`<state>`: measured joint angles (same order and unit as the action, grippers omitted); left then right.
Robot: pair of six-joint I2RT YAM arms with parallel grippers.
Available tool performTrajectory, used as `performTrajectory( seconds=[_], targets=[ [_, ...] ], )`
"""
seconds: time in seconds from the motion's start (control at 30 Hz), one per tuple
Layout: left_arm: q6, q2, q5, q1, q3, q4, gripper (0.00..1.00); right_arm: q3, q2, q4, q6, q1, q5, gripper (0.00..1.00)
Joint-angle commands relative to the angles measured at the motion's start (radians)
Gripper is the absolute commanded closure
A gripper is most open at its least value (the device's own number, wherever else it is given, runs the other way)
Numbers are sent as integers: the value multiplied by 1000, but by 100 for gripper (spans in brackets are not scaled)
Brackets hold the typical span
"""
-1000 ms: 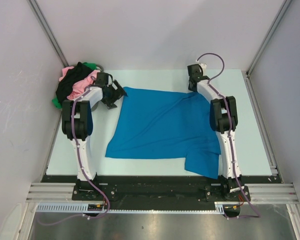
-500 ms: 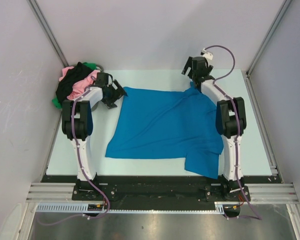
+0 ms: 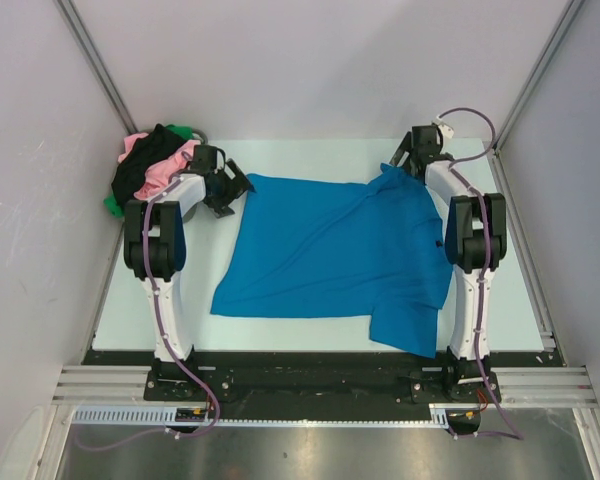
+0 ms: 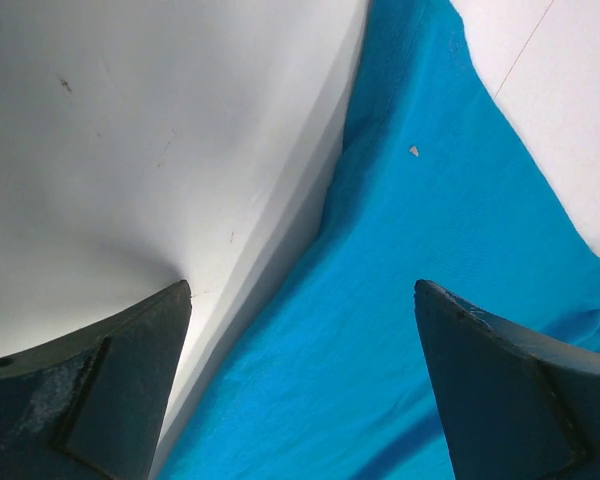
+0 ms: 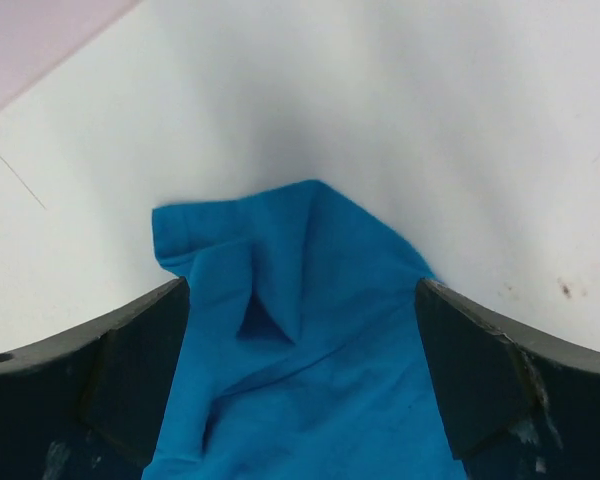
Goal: Fold and stack the t-shirts
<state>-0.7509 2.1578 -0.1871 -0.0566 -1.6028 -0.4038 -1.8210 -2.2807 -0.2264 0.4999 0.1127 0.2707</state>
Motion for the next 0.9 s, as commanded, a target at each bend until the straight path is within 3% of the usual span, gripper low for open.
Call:
performTrajectory(
  seconds=[0.0,0.27,0.37,0.47,0.63,0.87],
  targets=[
    [18,19,14,3,24,-13,0,-150,9,-105,-17,5,-57,0],
    [22,11,17,3,26,-13,0,-418,-183,-295,-1,36,-15,0],
    [25,4,8,3,26,-4,0,-426,-188,-314,-1,35,-14,0],
    [35,-13,12,-5,29,3,0,-361,-119,-292,-36,36,18,0],
    [68,-38,80,-51,-6,-131,0,-213,21,-317,-73,41,45,0],
    [145,-318,178,-146,208,-229,0,173,338,-356,-101,99,54,0]
  ],
)
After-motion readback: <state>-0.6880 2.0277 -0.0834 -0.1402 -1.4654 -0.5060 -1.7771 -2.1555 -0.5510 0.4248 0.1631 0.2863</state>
